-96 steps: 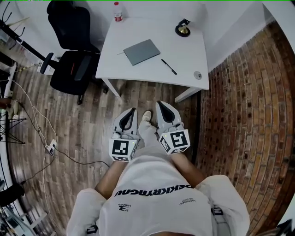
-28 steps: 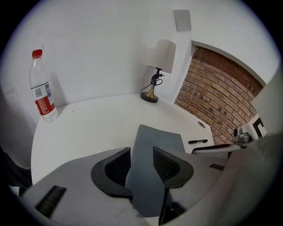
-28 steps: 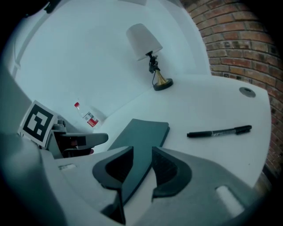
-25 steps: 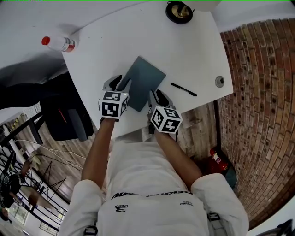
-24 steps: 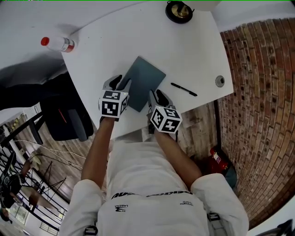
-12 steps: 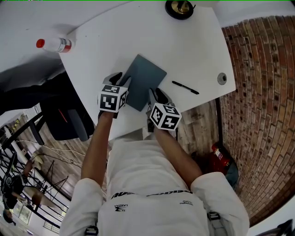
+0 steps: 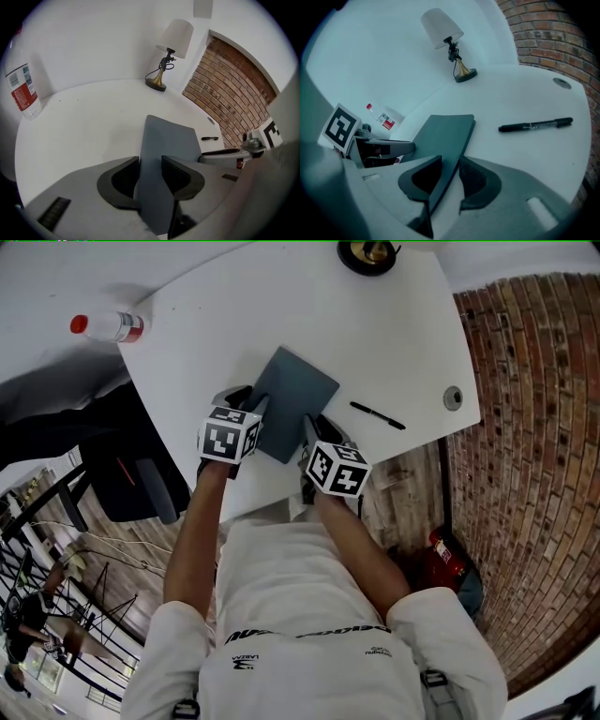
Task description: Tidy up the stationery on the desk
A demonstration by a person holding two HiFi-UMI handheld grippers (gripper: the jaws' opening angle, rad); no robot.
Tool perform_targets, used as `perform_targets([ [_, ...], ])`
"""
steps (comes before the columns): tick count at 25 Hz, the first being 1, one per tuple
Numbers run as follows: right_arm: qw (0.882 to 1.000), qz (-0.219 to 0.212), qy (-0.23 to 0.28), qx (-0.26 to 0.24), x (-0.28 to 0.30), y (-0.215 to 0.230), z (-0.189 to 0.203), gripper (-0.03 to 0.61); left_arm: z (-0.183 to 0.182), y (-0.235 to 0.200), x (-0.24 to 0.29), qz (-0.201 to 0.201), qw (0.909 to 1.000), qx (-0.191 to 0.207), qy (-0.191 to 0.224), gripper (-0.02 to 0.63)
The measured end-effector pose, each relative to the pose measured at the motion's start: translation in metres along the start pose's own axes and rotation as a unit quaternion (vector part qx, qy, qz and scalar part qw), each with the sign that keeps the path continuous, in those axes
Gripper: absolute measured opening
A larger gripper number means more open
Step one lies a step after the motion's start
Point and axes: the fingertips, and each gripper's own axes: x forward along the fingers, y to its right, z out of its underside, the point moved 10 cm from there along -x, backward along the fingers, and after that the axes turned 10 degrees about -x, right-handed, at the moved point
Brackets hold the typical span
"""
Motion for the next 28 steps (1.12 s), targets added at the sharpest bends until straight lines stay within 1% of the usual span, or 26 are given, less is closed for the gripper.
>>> perform_targets([
  [3, 1.0, 0.0, 0.0, -0.006, -0.001, 0.001, -0.002, 0.112, 0.0, 0.001, -0.002, 0.0, 0.9999, -0.011, 0.0, 0.141],
  [8, 1.0, -0.002, -0.002, -0.022, -0.003, 0.005, -0.008, 0.098, 0.008, 0.0, -0.006, 0.001, 0.9988, -0.049, 0.006, 0.121],
  [14, 0.999, -0.01, -0.014, -0.049, -0.002, 0.011, -0.015, 0.098, 0.018, 0.006, -0.01, -0.012, 0.9968, -0.078, 0.017, 0.115],
  [16, 0.998, -0.013, -0.019, -0.062, -0.003, 0.013, -0.017, 0.098, 0.022, 0.009, -0.011, -0.016, 0.9959, -0.087, 0.02, 0.113],
  [21, 0.992, -0.033, -0.038, -0.114, -0.002, 0.02, -0.023, 0.098, 0.031, 0.017, -0.014, -0.022, 0.9935, -0.108, 0.027, 0.106],
  [25, 0.988, -0.05, -0.055, -0.138, -0.001, 0.026, -0.03, 0.1, 0.039, 0.025, -0.016, -0.033, 0.9905, -0.128, 0.038, 0.106],
  [28, 0.984, -0.054, -0.061, -0.159, -0.003, 0.029, -0.032, 0.1, 0.046, 0.032, -0.016, -0.04, 0.9886, -0.139, 0.043, 0.106],
])
